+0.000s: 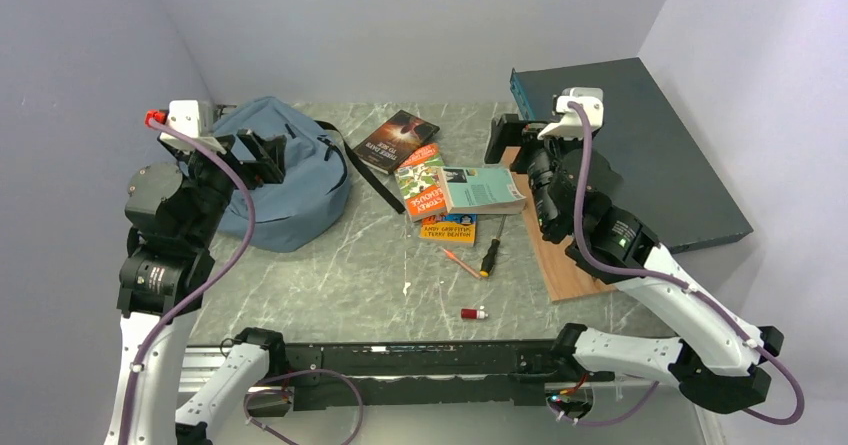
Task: Pack the student bag
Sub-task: Move the student bag to the center of the board.
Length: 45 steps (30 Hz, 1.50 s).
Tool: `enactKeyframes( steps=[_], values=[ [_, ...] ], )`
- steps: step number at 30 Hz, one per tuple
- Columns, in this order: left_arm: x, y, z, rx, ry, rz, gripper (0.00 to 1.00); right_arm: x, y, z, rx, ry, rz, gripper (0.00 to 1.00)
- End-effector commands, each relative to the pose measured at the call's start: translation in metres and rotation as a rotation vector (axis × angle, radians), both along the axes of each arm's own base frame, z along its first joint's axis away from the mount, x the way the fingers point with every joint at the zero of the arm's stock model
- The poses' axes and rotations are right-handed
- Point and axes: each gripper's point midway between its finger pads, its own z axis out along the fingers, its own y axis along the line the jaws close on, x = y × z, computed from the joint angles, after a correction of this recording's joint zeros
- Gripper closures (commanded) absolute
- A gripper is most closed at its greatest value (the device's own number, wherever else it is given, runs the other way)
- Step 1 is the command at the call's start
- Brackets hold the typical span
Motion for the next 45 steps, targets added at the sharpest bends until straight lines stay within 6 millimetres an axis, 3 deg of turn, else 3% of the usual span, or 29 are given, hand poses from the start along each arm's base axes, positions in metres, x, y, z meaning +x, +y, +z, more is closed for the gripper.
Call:
enactKeyframes(
  steps=[1,5,8,13,16,19,24,29,33,37,45],
  values=[
    [0.001,-0.003,0.000,-0.010,-0.012,-0.018,0.01,0.002,0.001,-0.002,-0.002,0.019,-0.014,0.00],
    [0.006,-0.004,-0.019,0.028,0.033,-0.025,0.01,-0.002,0.023,-0.018,-0.017,0.016,0.117,0.00],
    [0.010,-0.003,-0.036,0.049,0.075,-0.018,0.01,-0.003,0.023,-0.026,0.086,0.007,0.110,0.00],
    [0.022,0.010,-0.078,0.060,0.179,0.068,0.01,-0.001,0.062,-0.041,0.047,0.078,0.261,0.00],
    [0.027,0.017,-0.100,0.076,0.254,0.110,0.01,0.000,0.093,-0.056,0.002,0.140,0.367,0.00],
    [0.033,0.018,-0.124,0.095,0.345,0.121,0.01,-0.005,0.138,-0.081,-0.053,0.207,0.544,0.00],
    [0.047,0.018,-0.172,0.104,0.555,0.128,0.01,-0.030,0.203,-0.111,-0.058,0.277,0.781,0.00],
    [0.070,0.002,-0.218,-0.030,0.753,0.015,0.01,-0.052,0.244,-0.142,-0.050,0.329,0.867,0.00],
    [0.078,-0.013,-0.256,-0.115,0.894,-0.051,0.01,-0.058,0.258,-0.164,-0.030,0.389,0.867,0.00],
    [0.069,-0.010,-0.293,-0.234,1.003,0.038,0.01,-0.058,0.259,-0.177,-0.022,0.407,0.862,0.00],
    [0.055,-0.001,-0.333,-0.449,1.121,0.279,0.01,-0.055,0.256,-0.190,-0.039,0.420,0.836,0.00]
  ],
)
